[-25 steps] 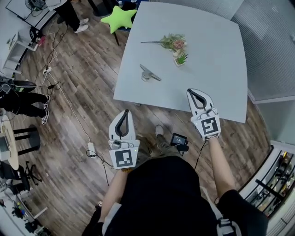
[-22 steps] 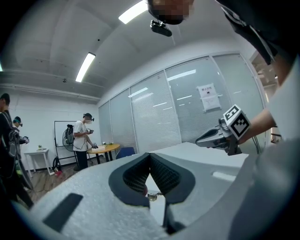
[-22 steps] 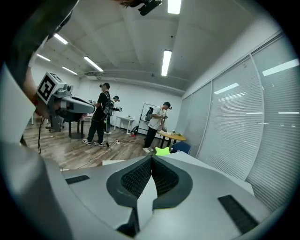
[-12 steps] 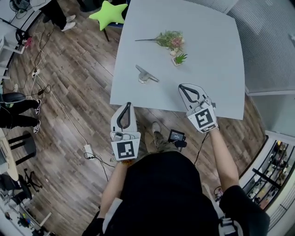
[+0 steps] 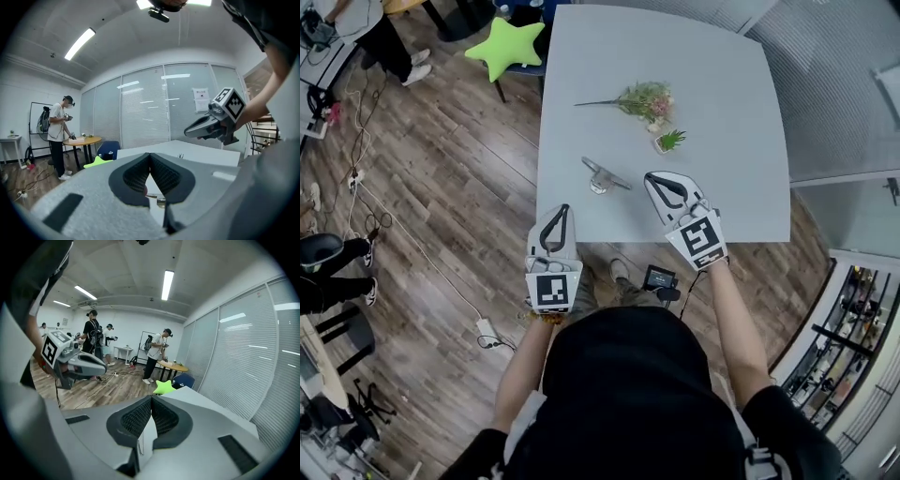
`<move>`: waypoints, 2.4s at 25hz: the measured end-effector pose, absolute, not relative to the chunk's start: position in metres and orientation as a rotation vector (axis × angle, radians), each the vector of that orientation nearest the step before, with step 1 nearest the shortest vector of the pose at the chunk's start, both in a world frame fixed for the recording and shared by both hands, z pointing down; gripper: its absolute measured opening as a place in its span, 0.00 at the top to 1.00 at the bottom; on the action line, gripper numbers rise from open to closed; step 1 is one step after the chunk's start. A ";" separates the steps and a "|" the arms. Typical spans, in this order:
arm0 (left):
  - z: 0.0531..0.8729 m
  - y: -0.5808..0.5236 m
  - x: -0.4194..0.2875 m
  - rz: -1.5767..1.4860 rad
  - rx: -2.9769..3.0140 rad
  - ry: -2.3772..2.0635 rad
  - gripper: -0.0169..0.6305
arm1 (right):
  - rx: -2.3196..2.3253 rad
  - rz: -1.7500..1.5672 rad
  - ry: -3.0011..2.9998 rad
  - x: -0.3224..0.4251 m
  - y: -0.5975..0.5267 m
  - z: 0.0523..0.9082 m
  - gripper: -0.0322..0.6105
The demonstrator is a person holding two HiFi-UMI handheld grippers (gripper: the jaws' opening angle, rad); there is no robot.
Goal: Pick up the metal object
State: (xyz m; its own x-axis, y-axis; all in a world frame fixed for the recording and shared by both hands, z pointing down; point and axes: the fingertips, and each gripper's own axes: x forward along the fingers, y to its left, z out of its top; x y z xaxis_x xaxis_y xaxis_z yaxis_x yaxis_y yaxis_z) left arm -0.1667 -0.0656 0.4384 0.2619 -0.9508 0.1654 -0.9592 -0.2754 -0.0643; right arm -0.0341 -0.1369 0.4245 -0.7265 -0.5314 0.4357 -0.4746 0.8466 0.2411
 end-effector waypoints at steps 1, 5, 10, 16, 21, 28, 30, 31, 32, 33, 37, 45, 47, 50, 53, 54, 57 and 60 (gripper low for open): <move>0.443 -0.072 -0.169 0.272 2.475 -1.834 0.97 | 0.755 -0.147 -2.522 -0.040 -0.140 0.424 0.95; 0.458 -0.104 -0.168 0.327 2.543 -1.715 0.97 | 0.767 -0.139 -2.485 -0.049 -0.147 0.430 0.95; 0.471 -0.135 -0.152 0.433 2.580 -1.613 0.94 | 0.823 -0.030 -2.531 -0.038 -0.156 0.429 0.95; 0.485 -0.158 -0.114 0.586 2.573 -1.555 0.92 | 0.864 0.007 -2.518 0.011 -0.183 0.450 0.95; 0.493 -0.166 -0.107 0.659 2.539 -1.501 0.81 | 0.774 0.012 -2.480 0.024 -0.186 0.488 0.95; 0.540 -0.182 -0.092 0.720 2.502 -1.385 0.78 | 0.572 -0.034 -2.409 0.015 -0.182 0.524 0.95; 0.553 -0.185 -0.087 0.761 2.503 -1.337 0.77 | 0.509 -0.054 -2.384 0.010 -0.182 0.533 0.95; 0.559 -0.186 -0.085 0.784 2.502 -1.309 0.75 | 0.482 -0.056 -2.376 0.007 -0.182 0.538 0.95; 0.565 -0.186 -0.085 0.807 2.497 -1.281 0.74 | 0.458 -0.059 -2.366 0.005 -0.181 0.542 0.95; 0.572 -0.186 -0.085 0.830 2.487 -1.256 0.73 | 0.430 -0.064 -2.349 0.002 -0.181 0.548 0.95; 0.595 -0.182 -0.090 0.905 2.470 -1.161 0.70 | 0.282 -0.094 -2.267 -0.008 -0.173 0.576 0.95; 0.634 -0.162 -0.092 1.077 2.503 -0.907 0.67 | 0.040 -0.091 -2.165 -0.021 -0.157 0.633 0.95; 0.642 -0.161 -0.091 1.105 2.513 -0.864 0.70 | 0.010 -0.073 -2.134 -0.021 -0.156 0.644 0.94; 0.655 -0.161 -0.090 1.155 2.523 -0.815 0.70 | -0.042 -0.070 -2.081 -0.017 -0.153 0.661 0.93; 0.667 -0.161 -0.088 1.197 2.526 -0.780 0.70 | -0.044 -0.042 -2.065 -0.014 -0.152 0.676 0.92; 0.671 -0.161 -0.087 1.204 2.526 -0.769 0.70 | -0.038 -0.028 -2.063 -0.014 -0.153 0.679 0.92; 0.680 -0.161 -0.087 1.237 2.523 -0.729 0.70 | -0.023 0.024 -2.064 -0.015 -0.154 0.687 0.89; 0.689 -0.158 -0.085 1.315 2.541 -0.680 0.70 | 0.006 0.075 -2.070 -0.016 -0.157 0.697 0.85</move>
